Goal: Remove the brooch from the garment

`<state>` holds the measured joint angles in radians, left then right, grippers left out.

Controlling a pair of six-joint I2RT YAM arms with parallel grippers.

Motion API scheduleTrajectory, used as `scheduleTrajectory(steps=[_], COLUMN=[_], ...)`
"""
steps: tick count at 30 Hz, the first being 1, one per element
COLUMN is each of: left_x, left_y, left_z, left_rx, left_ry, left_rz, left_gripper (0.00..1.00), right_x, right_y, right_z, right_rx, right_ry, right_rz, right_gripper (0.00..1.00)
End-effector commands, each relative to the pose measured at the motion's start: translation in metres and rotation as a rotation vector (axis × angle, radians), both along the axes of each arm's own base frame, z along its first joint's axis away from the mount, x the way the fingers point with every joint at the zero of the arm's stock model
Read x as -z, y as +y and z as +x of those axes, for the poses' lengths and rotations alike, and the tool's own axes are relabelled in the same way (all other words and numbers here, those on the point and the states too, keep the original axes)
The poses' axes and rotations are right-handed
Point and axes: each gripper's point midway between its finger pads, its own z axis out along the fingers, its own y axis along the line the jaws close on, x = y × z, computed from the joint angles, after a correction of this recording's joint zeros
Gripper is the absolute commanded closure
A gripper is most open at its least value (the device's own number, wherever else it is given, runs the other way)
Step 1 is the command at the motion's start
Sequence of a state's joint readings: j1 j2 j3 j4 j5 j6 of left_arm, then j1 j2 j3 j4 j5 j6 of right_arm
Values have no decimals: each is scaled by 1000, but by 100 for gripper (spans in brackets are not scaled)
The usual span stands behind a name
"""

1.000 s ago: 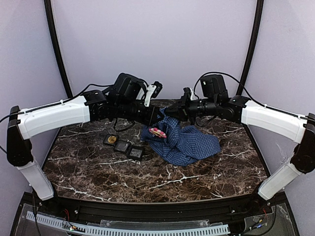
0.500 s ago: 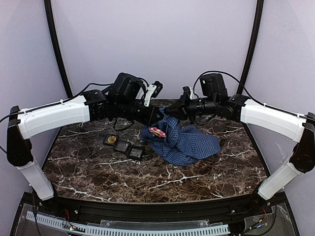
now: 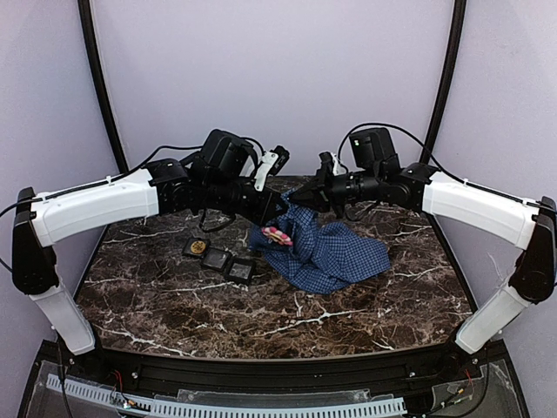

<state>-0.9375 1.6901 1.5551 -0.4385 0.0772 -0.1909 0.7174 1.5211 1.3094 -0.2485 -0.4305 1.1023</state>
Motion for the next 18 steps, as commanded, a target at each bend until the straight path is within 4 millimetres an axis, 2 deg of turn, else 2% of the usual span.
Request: scheduleTrajectory(steps=[1,4,8,18], left_x=[-10,-8,-5,-1], left_y=[7,15,19,19], left_z=[-2,7,10,11], left_rx=[-23,-96,-127,-138], left_ry=[3,-6,3,18], left_rz=[7,35,50,62], left_gripper=[99,99,99,99], right_x=[-15,-13,-14,-16], right_y=[-3,-13,-24,-32], right_z=[8,10,11,10], right_rx=[18,64,111,151], right_ry=[-53,-62,-76,-87], right_rz=[-1,-38,-54,-54], right_gripper=[100,100,100,100])
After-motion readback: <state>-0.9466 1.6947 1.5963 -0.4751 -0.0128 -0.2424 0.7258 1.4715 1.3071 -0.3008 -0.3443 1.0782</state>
